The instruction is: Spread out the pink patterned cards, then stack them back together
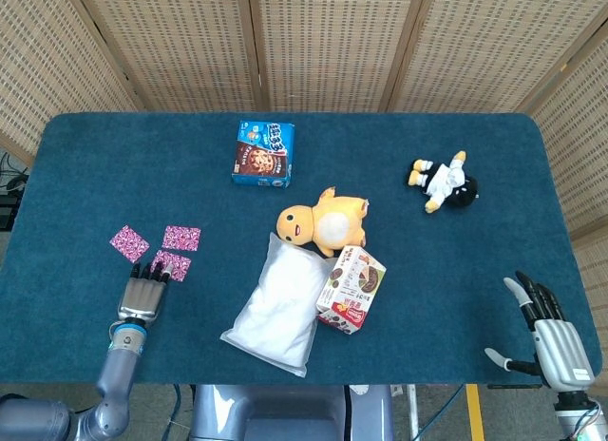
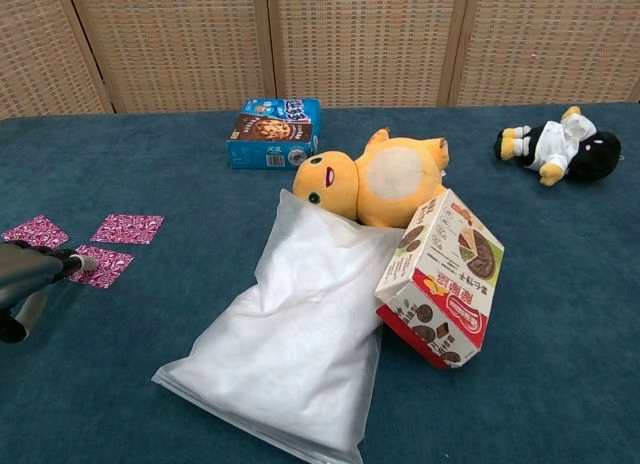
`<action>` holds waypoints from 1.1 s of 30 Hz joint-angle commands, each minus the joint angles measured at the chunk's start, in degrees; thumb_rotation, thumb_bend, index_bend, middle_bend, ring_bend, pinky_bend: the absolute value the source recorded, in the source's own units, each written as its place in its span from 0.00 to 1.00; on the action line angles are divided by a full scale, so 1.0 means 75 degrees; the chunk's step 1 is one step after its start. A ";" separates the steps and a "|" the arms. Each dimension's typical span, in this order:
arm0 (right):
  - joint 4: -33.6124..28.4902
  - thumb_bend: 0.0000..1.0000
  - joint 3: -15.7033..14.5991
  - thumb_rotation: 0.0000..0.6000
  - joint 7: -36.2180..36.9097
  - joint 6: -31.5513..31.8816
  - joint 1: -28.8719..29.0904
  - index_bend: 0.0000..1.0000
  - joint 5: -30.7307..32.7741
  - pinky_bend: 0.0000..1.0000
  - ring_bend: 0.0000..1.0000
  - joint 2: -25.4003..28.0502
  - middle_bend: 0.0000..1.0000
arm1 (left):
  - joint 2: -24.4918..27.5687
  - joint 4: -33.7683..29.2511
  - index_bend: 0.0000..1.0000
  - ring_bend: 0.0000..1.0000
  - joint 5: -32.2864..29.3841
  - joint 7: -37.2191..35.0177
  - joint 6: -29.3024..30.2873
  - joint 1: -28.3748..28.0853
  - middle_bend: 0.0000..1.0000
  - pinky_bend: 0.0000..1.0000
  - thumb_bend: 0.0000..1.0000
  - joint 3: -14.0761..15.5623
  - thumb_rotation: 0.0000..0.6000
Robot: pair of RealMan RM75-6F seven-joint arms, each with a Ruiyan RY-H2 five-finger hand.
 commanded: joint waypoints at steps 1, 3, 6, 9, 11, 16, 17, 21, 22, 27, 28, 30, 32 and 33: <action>0.0002 0.11 0.0007 1.00 0.0009 0.0013 -0.0004 0.04 0.0002 0.00 0.00 -0.0003 0.00 | 0.0121 -0.0106 0.02 0.00 0.0112 -0.0105 0.0025 0.0031 0.00 0.00 0.85 -0.0016 1.00; 0.0002 0.10 0.0008 1.00 0.0020 0.0013 -0.0006 0.04 0.0009 0.00 0.00 0.0000 0.00 | 0.0229 -0.0220 0.02 0.00 0.0192 -0.0176 0.0057 0.0046 0.00 0.00 0.85 -0.0038 1.00; 0.0004 0.11 0.0004 1.00 0.0012 0.0005 -0.0004 0.04 0.0008 0.00 0.00 0.0000 0.00 | 0.0437 -0.0440 0.02 0.00 0.0284 -0.0300 0.0103 0.0047 0.00 0.00 0.85 -0.0137 1.00; 0.0004 0.10 0.0001 1.00 -0.0014 0.0013 -0.0005 0.04 -0.0008 0.00 0.00 -0.0010 0.00 | 0.0701 -0.0705 0.02 0.00 0.0346 -0.0440 0.0156 0.0012 0.00 0.00 0.85 -0.0330 1.00; 0.0009 0.10 0.0003 1.00 -0.0013 0.0013 -0.0006 0.04 -0.0002 0.00 0.00 -0.0013 0.00 | 0.0897 -0.0926 0.02 0.00 0.0405 -0.0615 0.0187 0.0007 0.00 0.00 0.84 -0.0493 1.00; 0.0024 0.11 0.0026 1.00 0.0020 0.0014 -0.0007 0.04 0.0042 0.00 0.00 0.0001 0.00 | 0.1480 -0.1620 0.02 0.00 0.0871 -0.1347 0.0310 0.0172 0.00 0.00 0.61 -0.0785 1.00; 0.0025 0.10 0.0029 1.00 0.0026 0.0014 -0.0007 0.04 0.0049 0.00 0.00 0.0006 0.00 | 0.1583 -0.1727 0.01 0.00 0.1056 -0.1496 0.0358 0.0246 0.00 0.00 0.55 -0.0759 1.00; 0.0025 0.10 0.0048 1.00 0.0040 0.0042 -0.0020 0.04 0.0075 0.00 0.00 0.0023 0.00 | 0.1834 -0.1971 0.01 0.00 0.1886 -0.2069 0.0595 0.0608 0.00 0.00 0.40 -0.0514 1.00; 0.0024 0.10 0.0053 1.00 0.0042 0.0048 -0.0024 0.04 0.0085 0.00 0.00 0.0027 0.00 | 0.1894 -0.1997 0.01 0.00 0.2170 -0.2237 0.0663 0.0727 0.00 0.00 0.38 -0.0408 1.00; 0.0008 0.11 0.0061 1.00 -0.0018 0.0068 -0.0038 0.04 0.0095 0.00 0.00 0.0035 0.00 | 0.2068 -0.1996 0.00 0.00 0.3320 -0.3007 0.1116 0.1322 0.00 0.00 0.22 0.0005 1.00; 0.0007 0.11 0.0063 1.00 -0.0035 0.0072 -0.0039 0.04 0.0095 0.00 0.00 0.0033 0.00 | 0.2088 -0.1991 0.00 0.00 0.3468 -0.3111 0.1168 0.1409 0.00 0.00 0.20 0.0071 1.00; 0.0000 0.11 0.0063 1.00 -0.0081 0.0072 -0.0042 0.04 0.0099 0.00 0.00 0.0027 0.00 | 0.2145 -0.1983 0.00 0.00 0.3837 -0.3372 0.1294 0.1641 0.00 0.00 0.18 0.0245 1.00; -0.0006 0.11 0.0068 1.00 -0.0110 0.0083 -0.0048 0.04 0.0103 0.00 0.00 0.0020 0.00 | 0.2168 -0.1942 0.00 0.00 0.4091 -0.3588 0.1422 0.1824 0.00 0.00 0.18 0.0328 1.00; -0.0011 0.11 0.0069 1.00 -0.0119 0.0092 -0.0053 0.04 0.0102 0.00 0.00 0.0017 0.00 | 0.2175 -0.1888 0.00 0.00 0.4222 -0.3680 0.1482 0.1920 0.00 0.00 0.18 0.0376 1.00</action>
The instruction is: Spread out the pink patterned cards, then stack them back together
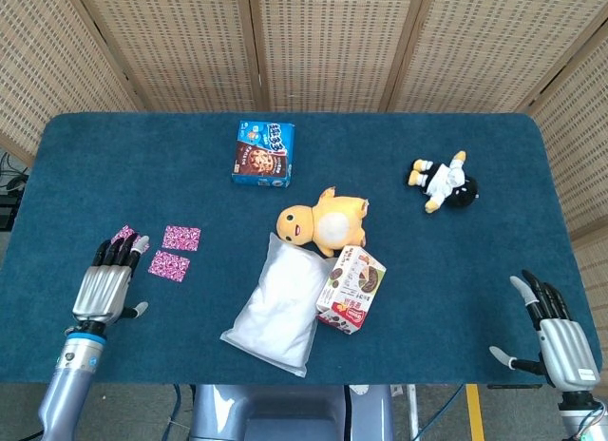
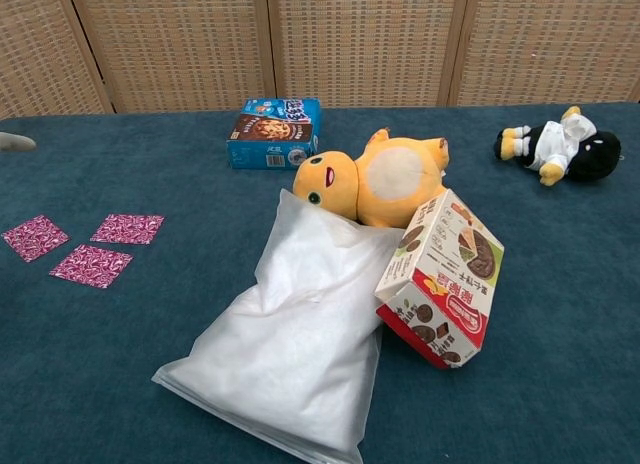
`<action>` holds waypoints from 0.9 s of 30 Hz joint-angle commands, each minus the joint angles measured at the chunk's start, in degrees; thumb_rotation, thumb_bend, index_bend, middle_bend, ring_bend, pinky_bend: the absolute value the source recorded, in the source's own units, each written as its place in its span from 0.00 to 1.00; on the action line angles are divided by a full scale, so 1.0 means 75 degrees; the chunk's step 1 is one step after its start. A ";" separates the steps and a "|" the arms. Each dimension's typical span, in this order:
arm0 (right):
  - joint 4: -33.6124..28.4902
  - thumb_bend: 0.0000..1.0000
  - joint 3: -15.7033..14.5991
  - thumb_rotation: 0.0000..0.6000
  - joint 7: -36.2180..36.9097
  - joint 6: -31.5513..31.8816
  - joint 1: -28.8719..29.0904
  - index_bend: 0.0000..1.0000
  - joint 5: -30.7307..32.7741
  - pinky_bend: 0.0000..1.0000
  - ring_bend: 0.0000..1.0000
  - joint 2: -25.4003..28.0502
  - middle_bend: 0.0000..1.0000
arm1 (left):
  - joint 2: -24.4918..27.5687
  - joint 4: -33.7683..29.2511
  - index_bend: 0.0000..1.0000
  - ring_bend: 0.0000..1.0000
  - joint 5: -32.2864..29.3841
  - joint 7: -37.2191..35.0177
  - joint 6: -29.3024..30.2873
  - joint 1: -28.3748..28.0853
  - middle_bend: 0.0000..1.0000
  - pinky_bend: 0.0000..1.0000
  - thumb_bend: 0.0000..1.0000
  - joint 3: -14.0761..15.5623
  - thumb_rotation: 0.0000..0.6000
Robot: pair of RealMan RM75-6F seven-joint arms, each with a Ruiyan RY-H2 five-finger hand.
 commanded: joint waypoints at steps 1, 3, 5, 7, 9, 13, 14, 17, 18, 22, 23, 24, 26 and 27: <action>-0.0008 0.11 0.0004 1.00 -0.0018 0.0017 -0.0009 0.04 0.0000 0.00 0.00 -0.0007 0.00 | 0.0092 0.0114 0.00 0.00 0.0494 -0.0420 0.0290 0.0401 0.00 0.00 0.18 0.0251 1.00; -0.0006 0.10 0.0007 1.00 -0.0029 0.0020 -0.0014 0.04 0.0007 0.00 0.00 -0.0008 0.00 | 0.0061 0.0273 0.00 0.00 0.0662 -0.0607 0.0323 0.0541 0.00 0.00 0.18 0.0283 1.00; -0.0009 0.10 0.0011 1.00 -0.0021 0.0012 -0.0012 0.04 0.0017 0.00 0.00 -0.0006 0.00 | 0.0038 0.0411 0.00 0.00 0.0675 -0.0713 0.0272 0.0612 0.00 0.00 0.18 0.0269 1.00; -0.0012 0.11 0.0020 1.00 -0.0002 0.0016 -0.0010 0.04 0.0022 0.00 0.00 0.0001 0.00 | 0.0016 0.0519 0.00 0.00 0.0668 -0.0777 0.0189 0.0641 0.00 0.00 0.18 0.0201 1.00; -0.0014 0.11 0.0029 1.00 0.0027 0.0032 -0.0015 0.04 0.0024 0.00 0.00 0.0011 0.00 | -0.0021 0.0594 0.00 0.00 0.0733 -0.0801 0.0188 0.0664 0.00 0.00 0.18 0.0133 1.00; 0.0006 0.10 0.0029 1.00 0.0059 0.0050 -0.0016 0.04 -0.0004 0.00 0.00 0.0019 0.00 | -0.0124 0.0719 0.00 0.00 0.0857 -0.0807 0.0183 0.0725 0.00 0.00 0.18 0.0046 1.00; 0.0011 0.10 0.0021 1.00 0.0057 0.0042 -0.0018 0.04 -0.0006 0.00 0.00 0.0017 0.00 | -0.0136 0.0736 0.01 0.00 0.0871 -0.0815 0.0170 0.0737 0.00 0.00 0.18 0.0035 1.00; 0.0007 0.10 0.0012 1.00 0.0046 0.0016 -0.0008 0.04 -0.0016 0.00 0.00 0.0011 0.00 | -0.0162 0.0794 0.05 0.00 0.0855 -0.0821 0.0113 0.0774 0.00 0.00 0.19 -0.0023 1.00; 0.0003 0.11 0.0015 1.00 0.0047 0.0021 -0.0007 0.04 -0.0020 0.00 0.00 0.0011 0.00 | -0.0168 0.0805 0.08 0.00 0.0843 -0.0816 0.0088 0.0778 0.00 0.00 0.19 -0.0039 1.00; -0.0012 0.11 0.0027 1.00 0.0078 -0.0007 0.0005 0.04 0.0008 0.00 0.00 0.0017 0.00 | -0.0200 0.0799 0.15 0.00 0.0646 -0.0684 -0.0177 0.0705 0.00 0.00 0.19 -0.0187 1.00; -0.0015 0.11 0.0024 1.00 0.0086 -0.0016 0.0007 0.04 0.0010 0.00 0.00 0.0020 0.00 | -0.0198 0.0784 0.17 0.00 0.0575 -0.0602 -0.0259 0.0646 0.00 0.00 0.19 -0.0245 1.00; -0.0016 0.11 0.0019 1.00 0.0093 -0.0024 0.0010 0.04 0.0001 0.00 0.00 0.0022 0.00 | -0.0192 0.0748 0.18 0.00 0.0436 -0.0448 -0.0373 0.0540 0.00 0.00 0.19 -0.0361 1.00; -0.0022 0.10 0.0011 1.00 0.0102 -0.0012 0.0010 0.04 -0.0029 0.00 0.00 0.0027 0.00 | -0.0169 0.0648 0.19 0.00 0.0140 -0.0140 -0.0555 0.0336 0.00 0.00 0.19 -0.0586 1.00; -0.0023 0.11 0.0005 1.00 0.0116 -0.0013 0.0009 0.04 -0.0039 0.00 0.00 0.0026 0.00 | -0.0156 0.0558 0.19 0.00 -0.0091 0.0035 -0.0680 0.0193 0.00 0.00 0.20 -0.0750 1.00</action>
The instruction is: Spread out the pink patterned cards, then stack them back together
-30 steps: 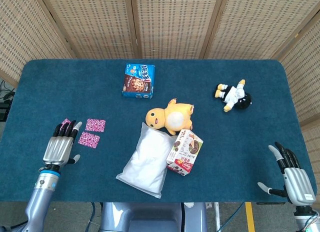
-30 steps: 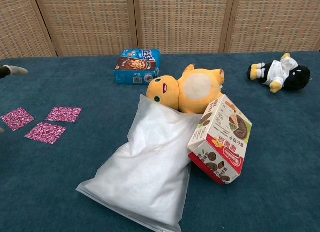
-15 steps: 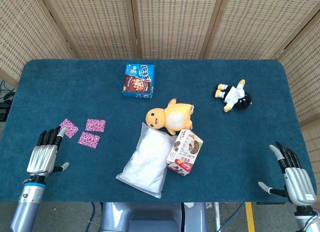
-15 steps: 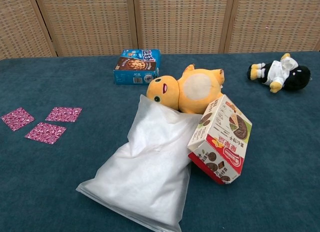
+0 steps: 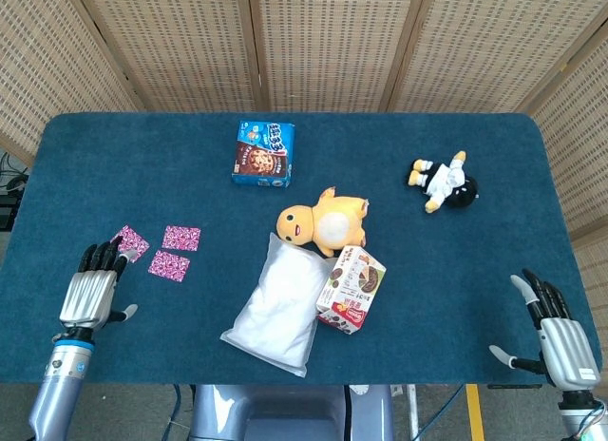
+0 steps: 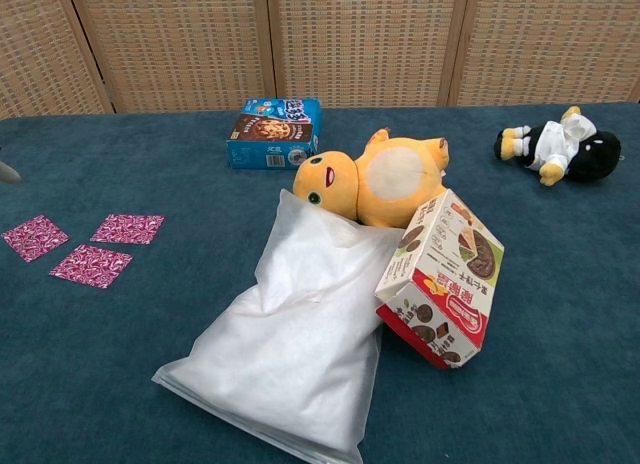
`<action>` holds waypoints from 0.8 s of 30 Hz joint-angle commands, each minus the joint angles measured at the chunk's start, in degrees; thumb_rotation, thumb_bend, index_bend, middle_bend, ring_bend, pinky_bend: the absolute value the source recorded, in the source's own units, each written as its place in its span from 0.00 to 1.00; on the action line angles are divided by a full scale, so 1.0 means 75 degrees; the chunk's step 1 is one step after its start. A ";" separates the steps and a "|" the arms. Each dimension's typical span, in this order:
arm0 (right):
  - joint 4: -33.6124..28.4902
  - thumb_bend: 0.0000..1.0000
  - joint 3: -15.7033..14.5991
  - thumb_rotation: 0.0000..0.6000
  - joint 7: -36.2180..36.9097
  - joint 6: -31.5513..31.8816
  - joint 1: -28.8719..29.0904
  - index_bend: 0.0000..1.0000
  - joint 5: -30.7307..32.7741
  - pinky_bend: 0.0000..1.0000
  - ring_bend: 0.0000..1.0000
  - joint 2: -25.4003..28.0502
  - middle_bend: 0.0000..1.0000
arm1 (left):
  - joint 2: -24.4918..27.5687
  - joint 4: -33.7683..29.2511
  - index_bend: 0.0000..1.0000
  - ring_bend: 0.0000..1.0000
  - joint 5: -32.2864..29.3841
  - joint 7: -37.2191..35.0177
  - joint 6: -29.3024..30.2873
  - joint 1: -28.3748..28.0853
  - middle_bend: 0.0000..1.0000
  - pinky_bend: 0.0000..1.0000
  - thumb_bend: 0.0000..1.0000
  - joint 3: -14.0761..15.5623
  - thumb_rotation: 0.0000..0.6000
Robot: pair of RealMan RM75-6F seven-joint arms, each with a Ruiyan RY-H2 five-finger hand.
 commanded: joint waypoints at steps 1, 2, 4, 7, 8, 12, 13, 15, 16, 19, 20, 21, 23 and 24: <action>-0.0001 0.11 -0.0016 1.00 0.0031 -0.0010 0.0003 0.04 -0.0021 0.00 0.00 0.0000 0.00 | 0.0035 -0.0251 0.20 0.00 -0.0686 0.0558 -0.0433 -0.0456 0.00 0.00 0.20 -0.0504 1.00; 0.0010 0.11 -0.0030 1.00 0.0046 -0.0047 0.0014 0.04 -0.0023 0.00 0.00 -0.0004 0.00 | 0.0047 -0.0337 0.20 0.00 -0.1003 0.0698 -0.0598 -0.0622 0.00 0.00 0.20 -0.0695 1.00; 0.0029 0.10 -0.0036 1.00 0.0068 -0.0107 0.0035 0.04 0.0000 0.00 0.00 -0.0011 0.00 | 0.0054 -0.0417 0.20 0.00 -0.1460 0.0877 -0.0792 -0.0851 0.00 0.00 0.20 -0.0964 1.00; 0.0070 0.11 -0.0036 1.00 0.0139 -0.0207 0.0075 0.04 0.0044 0.00 0.00 -0.0027 0.00 | 0.0014 -0.0362 0.21 0.00 -0.2275 0.1275 -0.1001 -0.1293 0.00 0.00 0.21 -0.1429 1.00; 0.0083 0.11 -0.0040 1.00 0.0160 -0.0242 0.0091 0.04 0.0046 0.00 0.00 -0.0034 0.00 | -0.0016 -0.0308 0.21 0.00 -0.2569 0.1416 -0.1061 -0.1448 0.00 0.00 0.21 -0.1569 1.00; 0.0141 0.11 -0.0052 1.00 0.0193 -0.0377 0.0148 0.04 0.0076 0.00 0.00 -0.0069 0.00 | -0.0120 -0.0055 0.23 0.00 -0.3524 0.1816 -0.1317 -0.1935 0.00 0.00 0.22 -0.1905 1.00; 0.0161 0.11 -0.0054 1.00 0.0199 -0.0422 0.0163 0.04 0.0102 0.00 0.00 -0.0083 0.00 | -0.0169 0.0074 0.23 0.00 -0.3726 0.1934 -0.1364 -0.2069 0.00 0.00 0.22 -0.1958 1.00; 0.0191 0.11 -0.0045 1.00 0.0213 -0.0486 0.0187 0.04 0.0152 0.00 0.00 -0.0103 0.00 | -0.0286 0.0350 0.24 0.00 -0.4013 0.2140 -0.1447 -0.2289 0.00 0.00 0.22 -0.2000 1.00; 0.0205 0.11 -0.0041 1.00 0.0219 -0.0518 0.0197 0.04 0.0182 0.00 0.00 -0.0112 0.00 | -0.0363 0.0524 0.24 0.00 -0.4189 0.2249 -0.1518 -0.2416 0.00 0.00 0.22 -0.2014 1.00; 0.0260 0.11 -0.0014 1.00 0.0235 -0.0581 0.0228 0.04 0.0252 0.00 0.00 -0.0140 0.00 | -0.0552 0.0995 0.24 0.00 -0.4722 0.2548 -0.1765 -0.2759 0.00 0.00 0.24 -0.2046 1.00; 0.0288 0.11 -0.0004 1.00 0.0252 -0.0621 0.0240 0.04 0.0298 0.00 0.00 -0.0154 0.00 | -0.0610 0.1147 0.24 0.00 -0.4891 0.2619 -0.1842 -0.2871 0.00 0.00 0.24 -0.2069 1.00; 0.0376 0.11 0.0030 1.00 0.0277 -0.0769 0.0274 0.04 0.0477 0.00 0.00 -0.0185 0.00 | -0.0726 0.1521 0.24 0.00 -0.5118 0.2795 -0.2046 -0.3079 0.00 0.00 0.25 -0.2068 1.00; 0.0425 0.11 0.0071 1.00 0.0296 -0.0838 0.0312 0.04 0.0556 0.00 0.00 -0.0212 0.00 | -0.0819 0.1805 0.24 0.00 -0.5322 0.2877 -0.2206 -0.3242 0.00 0.00 0.25 -0.2076 1.00; 0.0436 0.11 0.0079 1.00 0.0298 -0.0854 0.0319 0.04 0.0575 0.00 0.00 -0.0218 0.00 | -0.0839 0.1874 0.24 0.00 -0.5371 0.2888 -0.2242 -0.3285 0.00 0.00 0.25 -0.2074 1.00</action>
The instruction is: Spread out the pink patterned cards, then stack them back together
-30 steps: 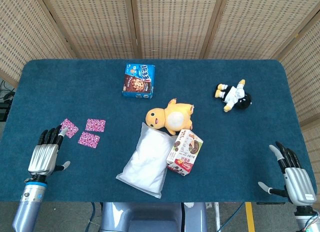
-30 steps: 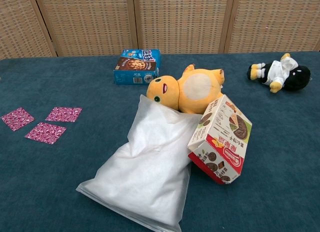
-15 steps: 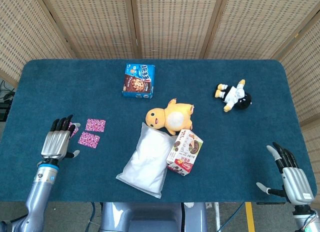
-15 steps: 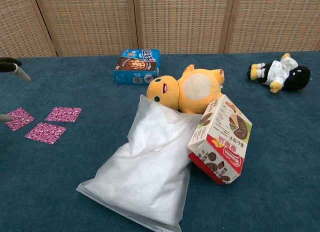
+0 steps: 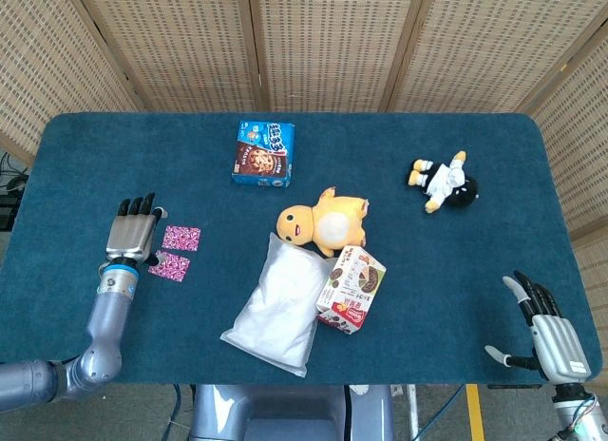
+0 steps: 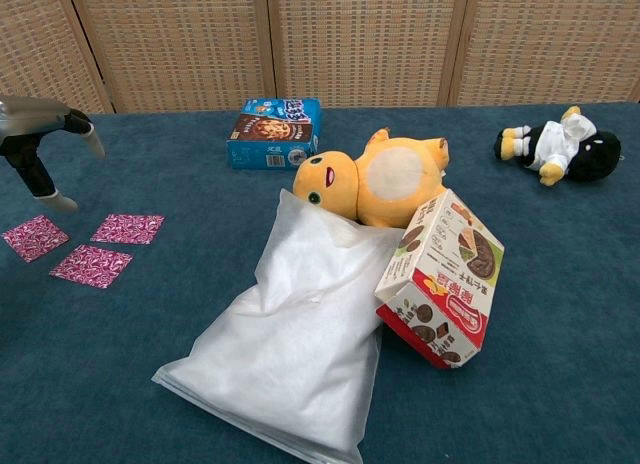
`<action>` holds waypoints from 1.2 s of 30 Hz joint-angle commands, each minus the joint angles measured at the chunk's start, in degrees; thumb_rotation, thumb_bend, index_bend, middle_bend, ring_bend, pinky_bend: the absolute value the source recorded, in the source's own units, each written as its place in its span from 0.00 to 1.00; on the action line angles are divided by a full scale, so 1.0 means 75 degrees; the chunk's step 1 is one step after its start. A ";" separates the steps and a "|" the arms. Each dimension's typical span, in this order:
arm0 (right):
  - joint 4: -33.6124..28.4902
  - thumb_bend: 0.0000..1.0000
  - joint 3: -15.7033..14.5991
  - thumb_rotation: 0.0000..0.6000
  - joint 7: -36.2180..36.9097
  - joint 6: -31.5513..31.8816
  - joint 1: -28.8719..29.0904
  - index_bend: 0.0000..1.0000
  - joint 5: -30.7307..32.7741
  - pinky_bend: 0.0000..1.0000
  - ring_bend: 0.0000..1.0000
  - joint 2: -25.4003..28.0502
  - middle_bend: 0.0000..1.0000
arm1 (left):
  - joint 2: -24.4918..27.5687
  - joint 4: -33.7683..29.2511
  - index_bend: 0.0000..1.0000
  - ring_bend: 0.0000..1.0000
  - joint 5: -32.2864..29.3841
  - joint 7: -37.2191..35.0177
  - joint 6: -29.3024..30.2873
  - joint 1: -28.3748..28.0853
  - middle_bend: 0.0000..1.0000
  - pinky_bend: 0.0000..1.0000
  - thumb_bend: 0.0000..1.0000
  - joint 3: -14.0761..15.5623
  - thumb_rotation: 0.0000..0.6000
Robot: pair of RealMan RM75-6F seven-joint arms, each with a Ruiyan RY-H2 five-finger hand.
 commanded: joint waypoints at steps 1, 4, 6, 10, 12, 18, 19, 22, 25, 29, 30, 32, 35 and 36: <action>0.0094 0.10 0.0065 1.00 0.0036 -0.0132 0.0062 0.04 0.0147 0.00 0.00 -0.0051 0.00 | -0.0281 0.0680 0.24 0.00 -0.0537 0.0295 -0.0431 -0.0476 0.00 0.00 0.25 -0.0050 1.00; 0.0122 0.10 0.0084 1.00 -0.0003 -0.0174 0.0077 0.04 0.0209 0.00 0.00 -0.0078 0.00 | -0.0352 0.0996 0.24 0.00 -0.0719 0.0359 -0.0623 -0.0665 0.00 0.00 0.25 0.0003 1.00; 0.0118 0.10 0.0087 1.00 -0.0031 -0.0180 0.0081 0.04 0.0219 0.00 0.00 -0.0089 0.00 | -0.0403 0.1123 0.24 0.00 -0.0792 0.0363 -0.0696 -0.0744 0.00 0.00 0.25 0.0049 1.00; 0.0123 0.11 0.0106 1.00 -0.0149 -0.0103 0.0069 0.04 0.0195 0.00 0.00 -0.0129 0.00 | -0.0521 0.1270 0.25 0.00 -0.0782 0.0393 -0.0717 -0.0858 0.00 0.00 0.25 0.0231 1.00; 0.0127 0.11 0.0136 1.00 -0.0227 0.0070 0.0037 0.04 0.0107 0.00 0.00 -0.0165 0.00 | -0.0580 0.1335 0.25 0.00 -0.0783 0.0344 -0.0723 -0.0879 0.00 0.00 0.25 0.0285 1.00; 0.0158 0.10 0.0316 1.00 -0.0236 0.0960 -0.0176 0.04 -0.0234 0.00 0.00 -0.0245 0.00 | -0.0653 0.1529 0.25 0.00 -0.0868 0.0207 -0.0755 -0.0908 0.00 0.00 0.25 0.0438 1.00; 0.0133 0.10 0.0328 1.00 -0.0227 0.1033 -0.0200 0.04 -0.0257 0.00 0.00 -0.0217 0.00 | -0.0659 0.1548 0.25 0.00 -0.0875 0.0192 -0.0765 -0.0916 0.00 0.00 0.25 0.0454 1.00; 0.0051 0.10 0.0342 1.00 -0.0216 0.1170 -0.0261 0.04 -0.0285 0.00 0.00 -0.0135 0.00 | -0.0673 0.1577 0.25 0.00 -0.0877 0.0152 -0.0779 -0.0941 0.00 0.00 0.25 0.0494 1.00; -0.0003 0.10 0.0335 1.00 -0.0215 0.1195 -0.0281 0.04 -0.0295 0.00 0.00 -0.0085 0.00 | -0.0710 0.1600 0.25 0.00 -0.0855 0.0161 -0.0784 -0.0996 0.00 0.00 0.25 0.0539 1.00; -0.0019 0.10 0.0321 1.00 -0.0230 0.1121 -0.0278 0.04 -0.0244 0.00 0.00 -0.0069 0.00 | -0.0806 0.1698 0.25 0.00 -0.0835 0.0176 -0.0791 -0.1076 0.00 0.00 0.25 0.0577 1.00; -0.0023 0.10 0.0318 1.00 -0.0232 0.1103 -0.0276 0.04 -0.0235 0.00 0.00 -0.0065 0.00 | -0.0839 0.1736 0.26 0.00 -0.0855 0.0188 -0.0803 -0.1099 0.00 0.00 0.25 0.0588 1.00; -0.0024 0.10 0.0320 1.00 -0.0228 0.1088 -0.0274 0.04 -0.0224 0.00 0.00 -0.0063 0.00 | -0.0931 0.1843 0.26 0.00 -0.0918 0.0232 -0.0839 -0.1150 0.00 0.00 0.26 0.0629 1.00; 0.0005 0.10 0.0321 1.00 -0.0211 0.1027 -0.0263 0.04 -0.0178 0.00 0.00 -0.0071 0.00 | -0.1118 0.2116 0.27 0.00 -0.1053 0.0310 -0.0920 -0.1216 0.00 0.00 0.26 0.0701 1.00; 0.0008 0.10 0.0322 1.00 -0.0208 0.1017 -0.0261 0.04 -0.0171 0.00 0.00 -0.0071 0.00 | -0.1144 0.2159 0.27 0.00 -0.1068 0.0317 -0.0931 -0.1226 0.00 0.00 0.26 0.0710 1.00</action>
